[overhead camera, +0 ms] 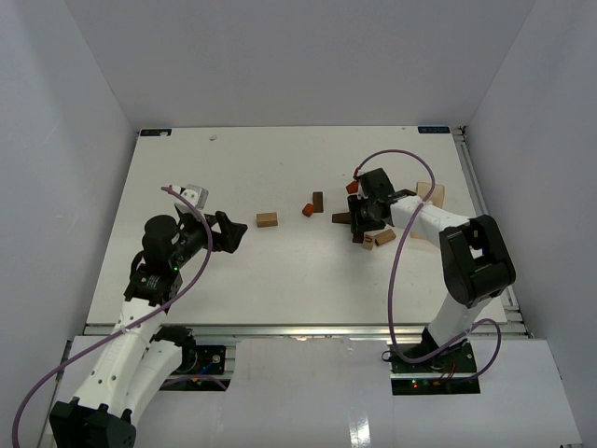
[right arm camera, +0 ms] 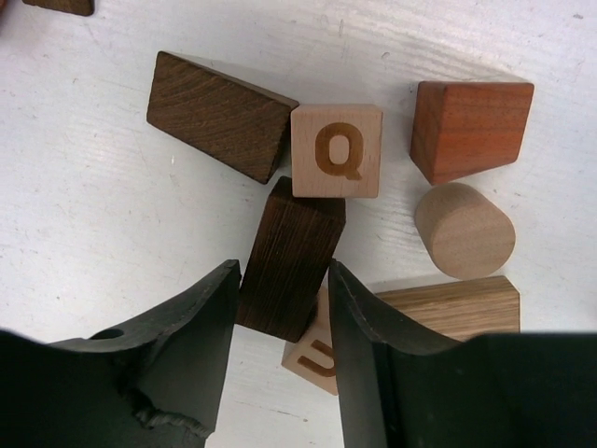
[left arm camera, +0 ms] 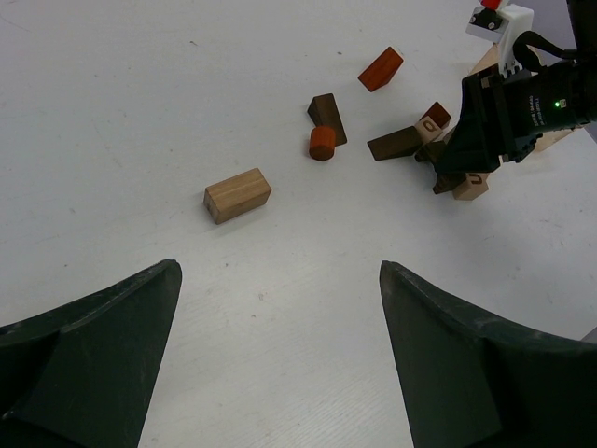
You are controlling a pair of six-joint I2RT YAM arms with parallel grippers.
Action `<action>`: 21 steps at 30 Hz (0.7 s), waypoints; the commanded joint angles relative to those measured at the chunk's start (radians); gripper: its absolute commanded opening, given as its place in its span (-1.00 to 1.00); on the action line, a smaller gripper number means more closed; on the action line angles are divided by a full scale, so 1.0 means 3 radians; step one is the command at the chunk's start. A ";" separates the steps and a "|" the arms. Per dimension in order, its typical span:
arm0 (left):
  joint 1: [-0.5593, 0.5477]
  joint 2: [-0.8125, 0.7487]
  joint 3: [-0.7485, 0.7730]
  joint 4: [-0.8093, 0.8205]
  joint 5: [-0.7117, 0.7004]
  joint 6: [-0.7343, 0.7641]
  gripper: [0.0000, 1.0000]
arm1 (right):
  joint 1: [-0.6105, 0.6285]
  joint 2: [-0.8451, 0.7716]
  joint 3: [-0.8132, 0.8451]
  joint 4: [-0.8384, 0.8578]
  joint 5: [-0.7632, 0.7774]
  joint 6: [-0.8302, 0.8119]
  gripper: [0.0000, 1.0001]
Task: Build the wood block tower
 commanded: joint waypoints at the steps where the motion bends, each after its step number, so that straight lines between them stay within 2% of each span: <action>1: 0.0010 -0.0066 0.0005 0.0004 0.0046 0.0016 0.96 | 0.0016 -0.0254 -0.0090 0.0110 0.0050 -0.0109 -0.08; 9: 0.0013 -0.0078 0.0003 0.0009 0.0085 0.0022 0.96 | -0.0027 -0.0415 -0.0192 0.0121 -0.0021 -0.0234 -0.25; 16: 0.0009 -0.0092 -0.0006 0.0019 0.0094 0.0031 0.96 | -0.0042 -0.0402 -0.0183 0.0126 -0.0044 -0.0267 -0.26; 18: 0.0008 -0.0093 -0.0007 0.0015 0.0094 0.0027 0.96 | -0.0042 -0.0394 -0.0172 0.0127 -0.0071 -0.0263 -0.25; 21: 0.0008 -0.0093 -0.0007 0.0018 0.0098 0.0031 0.96 | -0.0042 -0.0459 -0.0184 0.0139 -0.0337 -0.0282 -0.07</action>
